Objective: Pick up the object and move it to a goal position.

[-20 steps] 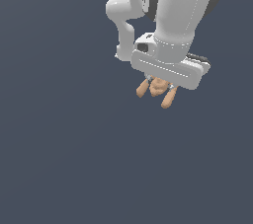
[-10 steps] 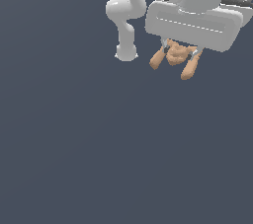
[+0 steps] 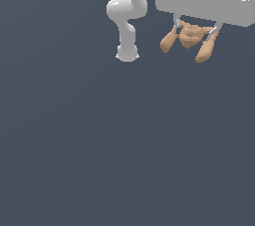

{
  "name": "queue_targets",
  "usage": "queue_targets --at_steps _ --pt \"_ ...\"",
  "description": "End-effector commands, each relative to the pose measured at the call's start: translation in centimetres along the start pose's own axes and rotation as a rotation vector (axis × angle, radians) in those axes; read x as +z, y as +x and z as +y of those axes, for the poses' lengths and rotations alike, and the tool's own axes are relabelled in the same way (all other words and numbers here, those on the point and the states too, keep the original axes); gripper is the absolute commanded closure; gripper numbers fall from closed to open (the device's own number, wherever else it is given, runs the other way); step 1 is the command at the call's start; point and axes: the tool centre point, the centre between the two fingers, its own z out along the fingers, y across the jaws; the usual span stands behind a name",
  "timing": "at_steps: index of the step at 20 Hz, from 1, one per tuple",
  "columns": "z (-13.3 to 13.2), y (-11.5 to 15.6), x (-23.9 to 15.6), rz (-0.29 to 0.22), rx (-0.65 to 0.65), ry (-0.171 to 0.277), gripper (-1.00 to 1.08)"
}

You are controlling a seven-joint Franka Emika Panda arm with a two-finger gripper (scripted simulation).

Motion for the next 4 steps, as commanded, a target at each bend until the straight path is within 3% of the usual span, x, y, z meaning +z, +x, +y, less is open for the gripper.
queue_targets --at_steps 1,4 --pt "-0.12 -0.13 -0.50 -0.001 0.000 -0.001 1.08" --pt "-0.17 -0.17 -0.66 -0.001 0.000 -0.001 1.08"
